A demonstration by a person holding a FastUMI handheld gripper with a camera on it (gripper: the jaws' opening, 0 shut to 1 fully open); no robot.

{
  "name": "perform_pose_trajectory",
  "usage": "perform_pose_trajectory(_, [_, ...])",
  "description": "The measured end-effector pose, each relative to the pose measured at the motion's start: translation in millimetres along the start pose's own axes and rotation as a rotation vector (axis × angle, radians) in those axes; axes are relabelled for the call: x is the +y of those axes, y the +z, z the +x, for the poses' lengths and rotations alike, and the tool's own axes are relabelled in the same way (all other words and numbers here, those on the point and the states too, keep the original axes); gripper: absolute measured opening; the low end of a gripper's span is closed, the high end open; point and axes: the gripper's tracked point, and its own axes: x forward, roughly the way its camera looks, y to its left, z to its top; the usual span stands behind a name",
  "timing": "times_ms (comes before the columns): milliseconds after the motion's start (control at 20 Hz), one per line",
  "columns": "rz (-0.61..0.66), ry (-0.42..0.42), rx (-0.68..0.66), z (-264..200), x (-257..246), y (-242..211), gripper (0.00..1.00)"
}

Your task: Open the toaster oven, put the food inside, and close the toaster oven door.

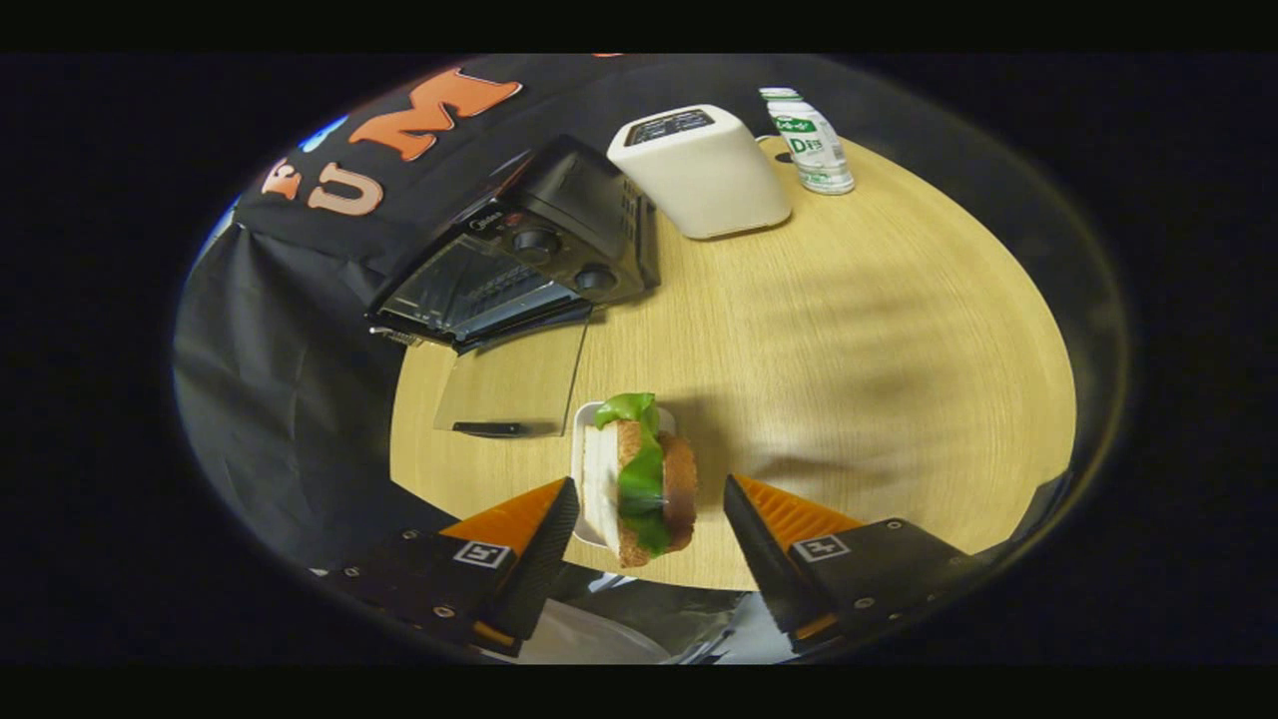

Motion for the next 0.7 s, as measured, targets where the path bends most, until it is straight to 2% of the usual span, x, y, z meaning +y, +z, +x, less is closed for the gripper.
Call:
perform_pose_trajectory(50, [0.004, 0.005, -0.005, 0, -1, 2, 0.82])
perform_pose_trajectory(100, [0.011, 0.007, -0.002, 1, -2, 4, 0.72])
perform_pose_trajectory(150, [0.021, 0.004, 0.004, 3, -3, 3, 0.66])
perform_pose_trajectory(200, [0.027, -0.001, 0.019, 5, -6, 1, 0.53])
perform_pose_trajectory(450, [0.044, 0.026, 0.005, 5, -2, 3, 0.32])
perform_pose_trajectory(650, [0.104, 0.063, -0.051, -4, 10, 12, 0.10])
perform_pose_trajectory(700, [0.081, 0.040, -0.064, -6, 6, 13, 0.06])
